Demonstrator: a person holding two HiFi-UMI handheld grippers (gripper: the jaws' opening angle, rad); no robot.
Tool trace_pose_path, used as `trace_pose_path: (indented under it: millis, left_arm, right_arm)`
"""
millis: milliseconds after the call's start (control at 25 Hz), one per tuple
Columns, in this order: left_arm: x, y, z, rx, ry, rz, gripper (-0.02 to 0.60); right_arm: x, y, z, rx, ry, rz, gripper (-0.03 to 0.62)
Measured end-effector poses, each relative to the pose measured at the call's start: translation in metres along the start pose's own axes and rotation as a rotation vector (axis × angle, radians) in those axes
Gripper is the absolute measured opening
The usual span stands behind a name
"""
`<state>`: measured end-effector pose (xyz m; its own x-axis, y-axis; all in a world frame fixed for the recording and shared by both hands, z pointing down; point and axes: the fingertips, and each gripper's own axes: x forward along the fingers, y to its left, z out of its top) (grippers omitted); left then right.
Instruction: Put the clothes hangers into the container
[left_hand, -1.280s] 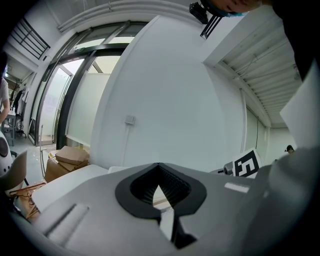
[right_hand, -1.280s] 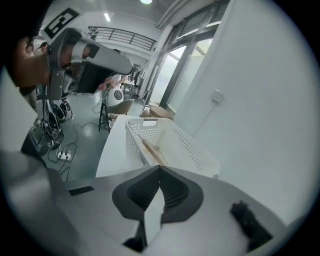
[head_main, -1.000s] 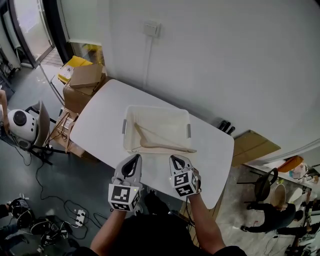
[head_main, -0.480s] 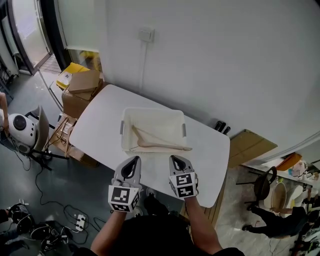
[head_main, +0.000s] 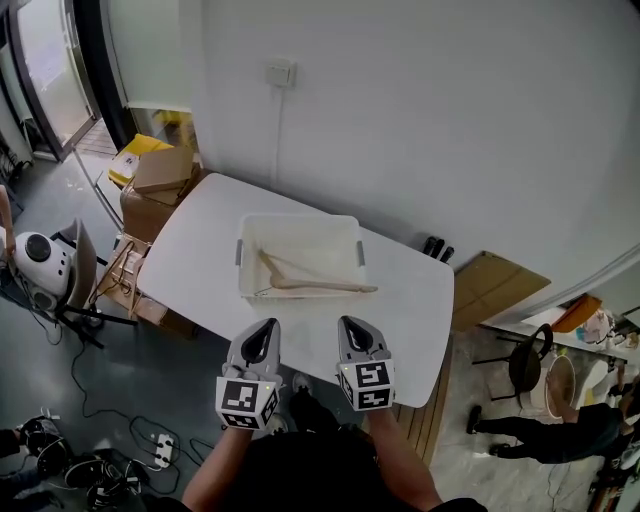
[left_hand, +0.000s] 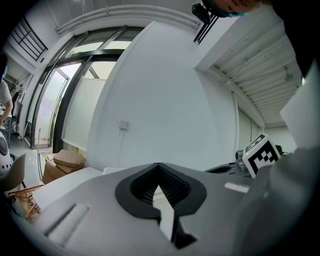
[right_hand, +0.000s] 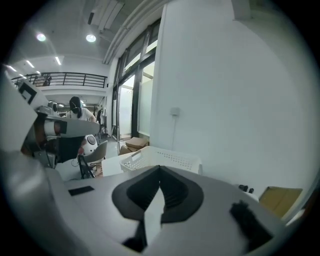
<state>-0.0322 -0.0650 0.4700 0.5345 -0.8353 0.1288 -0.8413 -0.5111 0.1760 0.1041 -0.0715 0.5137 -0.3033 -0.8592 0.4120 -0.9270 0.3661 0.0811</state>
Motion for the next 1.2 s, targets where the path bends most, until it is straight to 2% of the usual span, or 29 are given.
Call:
trace_pose_path:
  millis: [400, 880, 1200]
  left_arm:
    - [-0.014, -0.012, 0.001, 0.019, 0.002, -0.027, 0.006]
    - [-0.022, -0.012, -0.001, 0.025, -0.003, -0.018, 0.006]
    - [-0.018, -0.012, -0.006, 0.031, 0.003, -0.015, 0.006]
  right_arm:
    - [-0.047, 0.025, 0.016, 0.089, -0.129, -0.002, 0.015]
    - [-0.057, 0.03, 0.023, 0.086, -0.176, -0.013, 0.014]
    - [-0.06, 0.035, 0.028, 0.051, -0.219, 0.022, 0.014]
